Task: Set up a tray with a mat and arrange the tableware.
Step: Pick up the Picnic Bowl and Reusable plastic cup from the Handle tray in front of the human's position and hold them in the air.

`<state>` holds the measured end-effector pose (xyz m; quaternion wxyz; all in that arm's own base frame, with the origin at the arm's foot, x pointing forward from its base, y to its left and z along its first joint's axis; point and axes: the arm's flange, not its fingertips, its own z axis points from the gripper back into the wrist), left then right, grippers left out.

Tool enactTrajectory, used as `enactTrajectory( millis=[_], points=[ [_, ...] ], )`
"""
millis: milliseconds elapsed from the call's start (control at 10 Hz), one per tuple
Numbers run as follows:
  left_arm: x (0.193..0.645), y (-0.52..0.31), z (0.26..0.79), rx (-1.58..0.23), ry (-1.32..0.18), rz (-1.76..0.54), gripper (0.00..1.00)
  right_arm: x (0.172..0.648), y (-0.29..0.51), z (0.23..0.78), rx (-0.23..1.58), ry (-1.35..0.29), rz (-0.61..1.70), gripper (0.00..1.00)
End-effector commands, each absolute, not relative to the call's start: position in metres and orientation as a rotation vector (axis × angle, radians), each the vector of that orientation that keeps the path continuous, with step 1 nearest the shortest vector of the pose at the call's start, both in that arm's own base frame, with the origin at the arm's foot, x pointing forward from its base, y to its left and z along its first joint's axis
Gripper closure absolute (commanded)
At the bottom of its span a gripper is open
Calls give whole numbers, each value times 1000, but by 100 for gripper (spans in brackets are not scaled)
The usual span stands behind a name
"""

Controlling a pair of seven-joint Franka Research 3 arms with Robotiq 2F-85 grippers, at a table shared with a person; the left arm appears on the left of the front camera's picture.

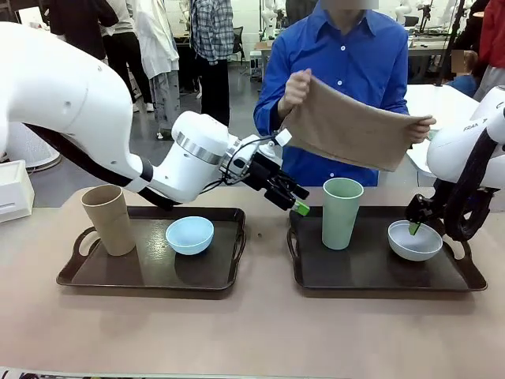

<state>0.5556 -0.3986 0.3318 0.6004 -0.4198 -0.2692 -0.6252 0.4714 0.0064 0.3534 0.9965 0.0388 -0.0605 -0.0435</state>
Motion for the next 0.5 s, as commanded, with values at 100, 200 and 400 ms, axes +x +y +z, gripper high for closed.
enactTrajectory(
  millis=[100,200,400],
  points=[
    [571,-413,333,-964,-660,-1509,0,480,4,352,71,-104,-65,0],
    [571,-418,328,-970,-674,-1529,0,481,3,352,72,-104,-65,0],
    [567,-433,316,-1015,-694,-1559,0,482,2,351,75,-97,-59,0]
  ],
)
